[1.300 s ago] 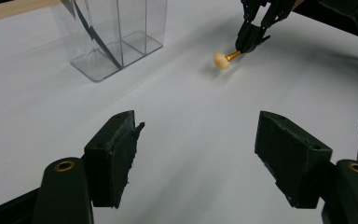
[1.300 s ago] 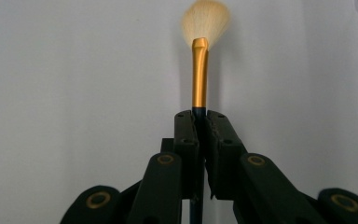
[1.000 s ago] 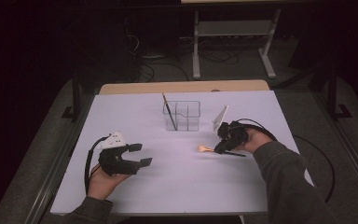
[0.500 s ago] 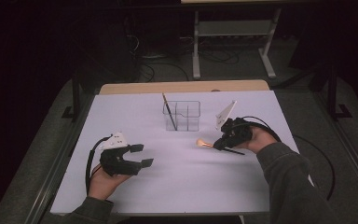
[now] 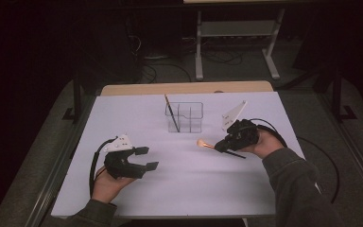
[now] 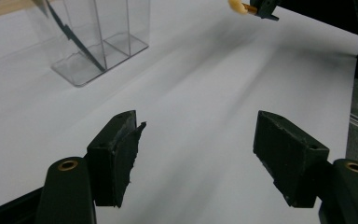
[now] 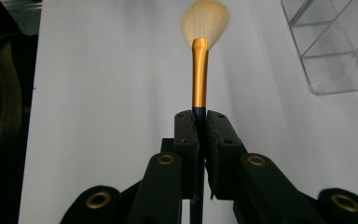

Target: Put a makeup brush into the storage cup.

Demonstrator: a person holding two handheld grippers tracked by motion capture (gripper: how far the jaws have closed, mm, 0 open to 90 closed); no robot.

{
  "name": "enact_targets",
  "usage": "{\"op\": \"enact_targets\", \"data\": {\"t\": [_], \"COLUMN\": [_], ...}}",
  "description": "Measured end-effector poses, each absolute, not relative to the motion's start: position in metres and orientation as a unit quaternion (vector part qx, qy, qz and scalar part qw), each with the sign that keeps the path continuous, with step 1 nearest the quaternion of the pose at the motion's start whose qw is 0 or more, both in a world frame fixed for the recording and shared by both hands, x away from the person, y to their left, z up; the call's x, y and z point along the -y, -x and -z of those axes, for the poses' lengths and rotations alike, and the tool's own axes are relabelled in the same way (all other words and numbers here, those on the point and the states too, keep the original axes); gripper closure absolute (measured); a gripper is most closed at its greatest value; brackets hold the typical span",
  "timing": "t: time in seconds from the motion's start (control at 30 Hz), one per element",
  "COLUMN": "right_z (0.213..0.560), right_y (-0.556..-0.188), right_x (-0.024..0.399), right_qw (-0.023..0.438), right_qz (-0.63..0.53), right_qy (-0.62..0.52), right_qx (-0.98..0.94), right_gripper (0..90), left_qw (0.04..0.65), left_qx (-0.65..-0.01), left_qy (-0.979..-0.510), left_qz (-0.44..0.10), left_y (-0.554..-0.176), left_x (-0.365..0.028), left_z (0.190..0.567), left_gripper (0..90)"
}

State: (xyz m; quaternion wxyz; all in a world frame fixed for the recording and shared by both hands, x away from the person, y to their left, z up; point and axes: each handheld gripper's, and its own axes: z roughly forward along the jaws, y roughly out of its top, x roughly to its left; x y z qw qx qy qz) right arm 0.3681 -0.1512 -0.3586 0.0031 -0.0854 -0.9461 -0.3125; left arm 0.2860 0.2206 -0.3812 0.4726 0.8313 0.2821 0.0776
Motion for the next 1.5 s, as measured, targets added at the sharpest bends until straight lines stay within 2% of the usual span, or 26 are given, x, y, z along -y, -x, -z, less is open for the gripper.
{"op": "enact_targets", "data": {"t": [0.87,1.5], "right_z": [0.338,0.331], "right_y": [-0.342,-0.337], "right_x": [0.151,0.136], "right_qw": [-0.018,-0.017], "right_qz": [0.380,0.389], "right_qy": [0.057,0.034], "right_qx": [0.923,0.921], "right_gripper": [82.7,82.7], "left_qw": [0.468,0.470], "left_qx": [-0.222,-0.206], "left_qy": [-0.854,-0.858], "left_qz": [-0.046,-0.035], "left_y": [-0.295,-0.300], "left_x": [-0.165,-0.150], "left_z": [0.360,0.349], "left_gripper": [32.8,35.5]}}
